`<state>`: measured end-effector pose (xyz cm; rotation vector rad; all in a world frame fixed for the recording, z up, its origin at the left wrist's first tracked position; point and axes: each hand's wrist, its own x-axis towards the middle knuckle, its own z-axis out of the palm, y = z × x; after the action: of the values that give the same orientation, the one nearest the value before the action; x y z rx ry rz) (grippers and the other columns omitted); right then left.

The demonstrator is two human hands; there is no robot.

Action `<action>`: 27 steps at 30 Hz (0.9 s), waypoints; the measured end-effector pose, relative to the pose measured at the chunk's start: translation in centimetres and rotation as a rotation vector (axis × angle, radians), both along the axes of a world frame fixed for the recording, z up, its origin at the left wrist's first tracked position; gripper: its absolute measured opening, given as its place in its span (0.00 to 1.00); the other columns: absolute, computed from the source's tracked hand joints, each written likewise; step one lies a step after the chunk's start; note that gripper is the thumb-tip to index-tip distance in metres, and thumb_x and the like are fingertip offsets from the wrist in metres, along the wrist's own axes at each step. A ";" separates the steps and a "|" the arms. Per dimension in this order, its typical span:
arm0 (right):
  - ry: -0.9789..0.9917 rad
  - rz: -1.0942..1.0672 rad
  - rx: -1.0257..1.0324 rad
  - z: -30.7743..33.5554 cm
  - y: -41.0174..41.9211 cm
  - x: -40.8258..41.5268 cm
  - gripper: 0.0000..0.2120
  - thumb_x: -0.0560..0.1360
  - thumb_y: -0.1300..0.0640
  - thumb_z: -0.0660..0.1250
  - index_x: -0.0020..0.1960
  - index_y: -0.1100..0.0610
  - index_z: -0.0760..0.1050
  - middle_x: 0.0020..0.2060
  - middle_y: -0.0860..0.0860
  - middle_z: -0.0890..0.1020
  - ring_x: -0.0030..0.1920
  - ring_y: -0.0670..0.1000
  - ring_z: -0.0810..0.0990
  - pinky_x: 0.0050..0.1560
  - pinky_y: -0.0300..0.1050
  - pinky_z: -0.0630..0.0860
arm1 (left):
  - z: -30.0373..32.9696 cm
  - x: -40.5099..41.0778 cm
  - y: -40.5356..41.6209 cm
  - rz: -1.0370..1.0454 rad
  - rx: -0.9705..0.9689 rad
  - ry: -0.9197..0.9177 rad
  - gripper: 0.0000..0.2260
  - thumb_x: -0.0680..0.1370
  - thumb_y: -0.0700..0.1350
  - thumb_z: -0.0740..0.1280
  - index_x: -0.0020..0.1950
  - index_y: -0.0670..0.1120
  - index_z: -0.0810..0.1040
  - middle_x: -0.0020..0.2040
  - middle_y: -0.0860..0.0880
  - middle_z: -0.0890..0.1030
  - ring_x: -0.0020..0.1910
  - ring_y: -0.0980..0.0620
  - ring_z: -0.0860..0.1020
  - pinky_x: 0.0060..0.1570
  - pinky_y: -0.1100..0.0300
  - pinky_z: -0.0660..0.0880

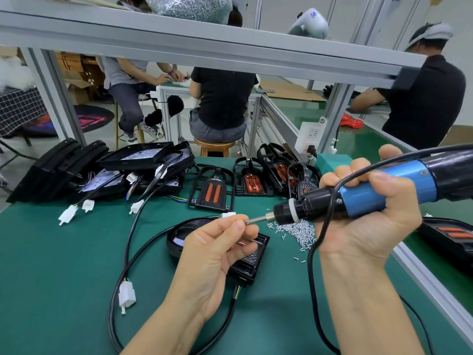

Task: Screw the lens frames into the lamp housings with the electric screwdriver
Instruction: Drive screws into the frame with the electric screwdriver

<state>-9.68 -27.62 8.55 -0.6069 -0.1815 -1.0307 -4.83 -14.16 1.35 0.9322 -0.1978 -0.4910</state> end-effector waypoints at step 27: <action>0.140 -0.021 -0.094 -2.1 -2.1 2.3 0.14 0.65 0.65 0.55 0.48 0.54 0.71 0.27 0.48 0.70 0.28 0.46 0.68 0.33 0.38 0.69 | -4.3 6.7 3.5 0.075 0.603 0.037 0.18 0.67 0.27 0.69 0.50 0.46 0.81 0.40 0.47 0.85 0.34 0.52 0.81 0.31 0.57 0.80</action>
<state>-7.40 -29.74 6.45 -0.7652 -0.1011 -1.0004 1.91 -10.64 -2.98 1.5108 0.0258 -0.5070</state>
